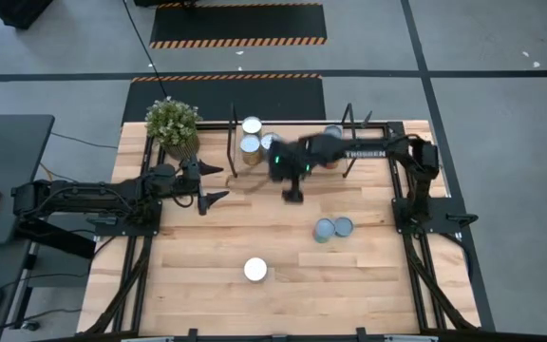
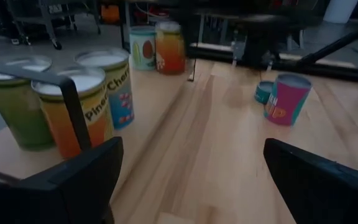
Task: Pick and place cans onto a shelf
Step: Put the canned peaches on the shelf
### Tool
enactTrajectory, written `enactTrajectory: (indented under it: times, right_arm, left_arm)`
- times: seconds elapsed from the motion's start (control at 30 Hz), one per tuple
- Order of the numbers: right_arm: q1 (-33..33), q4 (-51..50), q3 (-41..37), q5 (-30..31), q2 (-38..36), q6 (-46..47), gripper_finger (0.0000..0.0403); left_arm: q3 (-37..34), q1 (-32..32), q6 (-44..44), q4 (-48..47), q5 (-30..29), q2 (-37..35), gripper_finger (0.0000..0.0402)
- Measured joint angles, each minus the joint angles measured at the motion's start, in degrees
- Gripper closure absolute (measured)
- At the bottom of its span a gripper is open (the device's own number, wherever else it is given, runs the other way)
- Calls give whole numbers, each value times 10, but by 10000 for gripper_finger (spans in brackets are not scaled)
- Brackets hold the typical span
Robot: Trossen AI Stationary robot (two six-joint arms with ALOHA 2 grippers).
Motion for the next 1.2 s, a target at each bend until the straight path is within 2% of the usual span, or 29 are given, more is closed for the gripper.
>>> enactTrajectory:
  times: [0.2,0.27,0.33,0.43,0.57,0.63,0.7,0.93,1.07,1.2]
  right_arm:
    - [130,164,-57,-1,0,-5,11]
    - [164,201,-70,-7,0,-4,14]
    - [194,203,-72,-9,0,-3,17]
    - [232,213,-71,25,7,-2,23]
    - [268,230,-72,62,32,17,28]
    - [279,237,-72,88,42,31,28]
    - [287,235,-72,105,49,51,27]
    - [304,261,-73,106,68,119,25]
    - [315,291,-73,107,82,133,25]
    - [323,317,-73,107,108,144,25]
  left_arm:
    - [0,0,-6,-15,5,0,6]
    - [0,0,-6,-21,44,0,6]
    - [0,-7,-7,-28,111,0,6]
    - [0,-39,-14,-50,172,0,6]
    - [0,-117,-46,-68,176,0,6]
    - [0,-171,-53,-68,150,0,6]
    - [0,-228,-64,-67,94,0,6]
    - [0,-406,-127,-43,-100,46,6]
    - [0,-478,-144,6,-181,98,6]
    - [11,-520,-159,54,-252,170,6]
